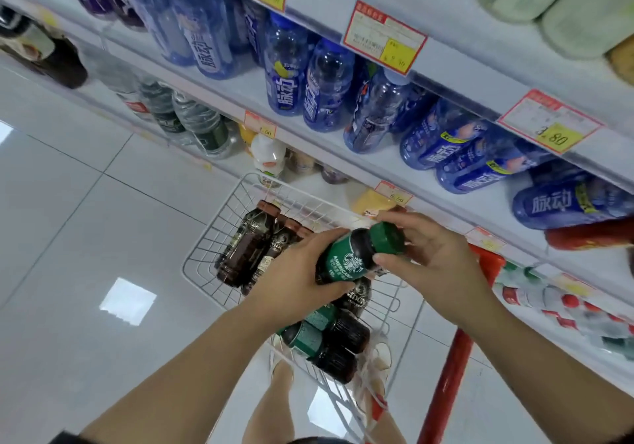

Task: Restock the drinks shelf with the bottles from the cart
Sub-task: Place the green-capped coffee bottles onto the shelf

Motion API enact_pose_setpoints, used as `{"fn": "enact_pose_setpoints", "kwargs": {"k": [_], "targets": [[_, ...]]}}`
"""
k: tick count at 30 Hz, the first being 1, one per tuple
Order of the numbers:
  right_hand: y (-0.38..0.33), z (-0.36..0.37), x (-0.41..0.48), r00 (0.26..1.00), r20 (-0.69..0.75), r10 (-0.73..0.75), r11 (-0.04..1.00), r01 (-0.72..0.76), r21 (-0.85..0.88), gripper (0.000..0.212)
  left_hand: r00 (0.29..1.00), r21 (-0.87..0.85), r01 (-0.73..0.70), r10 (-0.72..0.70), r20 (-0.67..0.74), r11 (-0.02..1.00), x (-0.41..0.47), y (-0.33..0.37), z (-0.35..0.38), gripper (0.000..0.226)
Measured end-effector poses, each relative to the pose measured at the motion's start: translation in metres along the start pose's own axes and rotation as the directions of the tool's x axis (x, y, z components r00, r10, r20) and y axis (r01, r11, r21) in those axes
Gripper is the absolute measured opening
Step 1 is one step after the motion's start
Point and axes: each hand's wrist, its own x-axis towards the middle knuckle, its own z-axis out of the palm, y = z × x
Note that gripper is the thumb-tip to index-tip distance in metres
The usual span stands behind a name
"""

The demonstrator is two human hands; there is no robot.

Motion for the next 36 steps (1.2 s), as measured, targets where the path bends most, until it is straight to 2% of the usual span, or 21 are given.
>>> {"fn": "enact_pose_setpoints", "kwargs": {"k": [2, 4, 6, 8, 10, 12, 16, 18, 22, 27, 32, 36], "targets": [[0.010, -0.006, 0.007, 0.997, 0.008, 0.082, 0.996, -0.082, 0.029, 0.051, 0.994, -0.088, 0.065, -0.072, -0.078, 0.994, -0.007, -0.001, 0.002, 0.061], [0.033, -0.014, 0.016, 0.978, -0.037, 0.203, 0.967, -0.207, -0.147, 0.055, 0.970, -0.192, 0.150, -0.181, -0.160, 0.970, -0.015, -0.007, 0.004, 0.056], [0.063, -0.018, 0.021, 0.942, -0.068, 0.329, 0.845, -0.326, -0.425, 0.057, 0.934, -0.276, 0.225, -0.287, -0.211, 0.934, -0.023, -0.017, 0.007, 0.056], [0.090, -0.014, 0.022, 0.914, -0.076, 0.399, 0.662, -0.344, -0.665, 0.057, 0.905, -0.321, 0.279, -0.360, -0.229, 0.905, -0.029, -0.029, 0.009, 0.058], [0.107, -0.004, 0.025, 0.905, -0.112, 0.411, 0.502, -0.327, -0.801, 0.059, 0.888, -0.326, 0.318, -0.400, -0.226, 0.890, -0.035, -0.038, 0.011, 0.061], [0.116, 0.005, 0.029, 0.915, -0.145, 0.375, 0.406, -0.303, -0.862, 0.060, 0.886, -0.316, 0.338, -0.413, -0.213, 0.887, -0.038, -0.045, 0.012, 0.062], [0.134, 0.015, 0.035, 0.929, -0.208, 0.306, 0.353, -0.314, -0.881, 0.064, 0.881, -0.317, 0.360, -0.431, -0.193, 0.877, -0.043, -0.052, 0.011, 0.058], [0.139, 0.015, 0.039, 0.938, -0.229, 0.261, 0.360, -0.315, -0.878, 0.057, 0.881, -0.310, 0.358, -0.429, -0.202, 0.881, -0.044, -0.054, 0.010, 0.056], [0.136, 0.015, 0.040, 0.944, -0.232, 0.234, 0.451, -0.317, -0.834, 0.049, 0.873, -0.309, 0.364, -0.437, -0.214, 0.879, -0.046, -0.053, 0.006, 0.054], [0.117, 0.015, 0.032, 0.968, -0.209, 0.138, 0.674, -0.247, -0.696, 0.046, 0.871, -0.293, 0.367, -0.437, -0.226, 0.883, -0.049, -0.042, -0.002, 0.057], [0.045, -0.005, 0.007, 0.953, -0.302, 0.030, 0.886, -0.165, -0.433, 0.030, 0.891, -0.269, 0.310, -0.377, -0.251, 0.912, -0.053, -0.002, -0.016, 0.056], [-0.025, -0.043, -0.025, 0.934, -0.351, -0.058, 0.964, -0.039, -0.263, 0.027, 0.913, -0.243, 0.201, -0.272, -0.305, 0.949, -0.056, 0.053, -0.025, 0.058]]}}
